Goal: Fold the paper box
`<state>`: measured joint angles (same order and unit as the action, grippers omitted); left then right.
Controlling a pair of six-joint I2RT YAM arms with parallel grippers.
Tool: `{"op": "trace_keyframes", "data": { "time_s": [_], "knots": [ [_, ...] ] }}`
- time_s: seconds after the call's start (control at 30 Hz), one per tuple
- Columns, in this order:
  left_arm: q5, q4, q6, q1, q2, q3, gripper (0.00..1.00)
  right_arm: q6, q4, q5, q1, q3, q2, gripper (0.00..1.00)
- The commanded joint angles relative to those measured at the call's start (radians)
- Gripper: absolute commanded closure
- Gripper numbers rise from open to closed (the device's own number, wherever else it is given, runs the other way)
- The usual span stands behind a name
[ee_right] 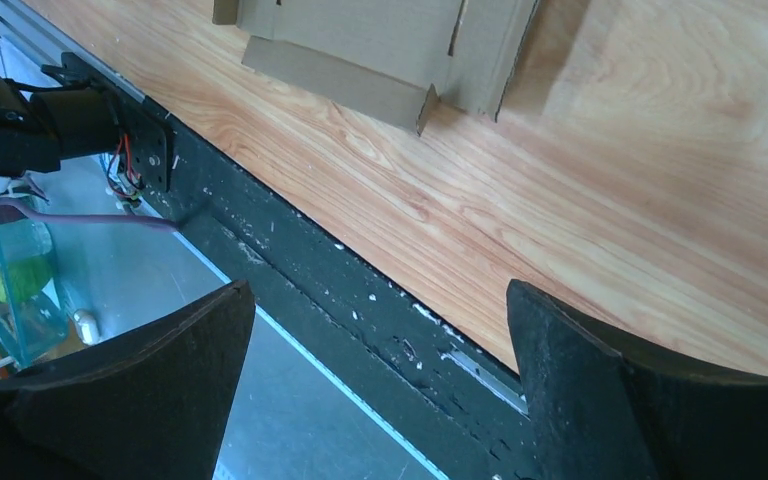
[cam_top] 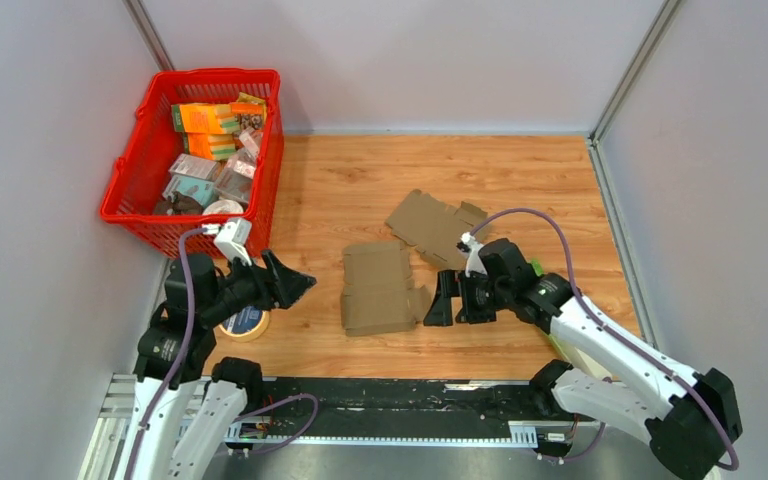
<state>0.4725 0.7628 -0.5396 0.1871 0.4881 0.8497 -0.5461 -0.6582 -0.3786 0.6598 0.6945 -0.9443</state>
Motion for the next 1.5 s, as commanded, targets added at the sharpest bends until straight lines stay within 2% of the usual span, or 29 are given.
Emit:
{"op": "trace_keyframes", "data": {
  "time_s": [0.0,0.03,0.27,0.47,0.6,0.7,0.83,1.0,1.1,1.23,1.33,1.4,1.47],
  "knots": [
    [-0.027,-0.149,-0.156,0.101,-0.069,-0.111,0.22,-0.031,0.196,-0.051,-0.009,0.007,-0.069,0.01],
    [-0.047,-0.170,-0.175,0.132,-0.080,-0.138,0.22,-0.032,0.216,-0.037,-0.011,0.014,-0.109,0.02],
    [-0.224,-0.262,-0.264,0.380,-0.076,-0.282,0.25,-0.022,0.339,0.101,-0.032,-0.023,-0.198,0.30],
    [-0.385,-0.273,-0.247,0.590,0.042,-0.270,0.28,0.037,0.367,0.107,-0.034,0.010,-0.332,0.36],
    [-0.468,-0.281,-0.227,0.683,0.110,-0.236,0.29,0.037,0.432,0.098,-0.032,-0.007,-0.407,0.41],
    [-0.468,-0.284,-0.214,0.719,0.155,-0.219,0.29,0.026,0.488,0.064,-0.032,-0.016,-0.442,0.50],
    [-0.469,-0.290,-0.189,0.729,0.191,-0.201,0.29,0.046,0.496,0.096,-0.031,-0.001,-0.490,0.71],
    [-0.430,-0.312,-0.166,0.729,0.217,-0.184,0.27,0.071,0.493,0.132,-0.025,0.000,-0.521,0.71],
    [-0.403,-0.332,-0.154,0.729,0.247,-0.167,0.24,0.100,0.471,0.159,-0.014,0.013,-0.533,0.76],
    [-0.371,-0.336,-0.108,0.727,0.297,-0.106,0.14,0.161,0.378,0.170,0.000,0.062,-0.508,1.00],
    [-0.305,-0.342,-0.039,0.712,0.345,-0.031,0.11,0.239,0.212,0.182,0.004,0.143,-0.464,1.00],
    [-0.211,-0.347,0.007,0.674,0.385,0.030,0.11,0.291,0.102,0.172,0.004,0.204,-0.423,1.00],
    [-0.103,-0.356,0.036,0.644,0.426,0.070,0.12,0.291,0.094,0.143,0.004,0.211,-0.377,1.00]
  ]
}}
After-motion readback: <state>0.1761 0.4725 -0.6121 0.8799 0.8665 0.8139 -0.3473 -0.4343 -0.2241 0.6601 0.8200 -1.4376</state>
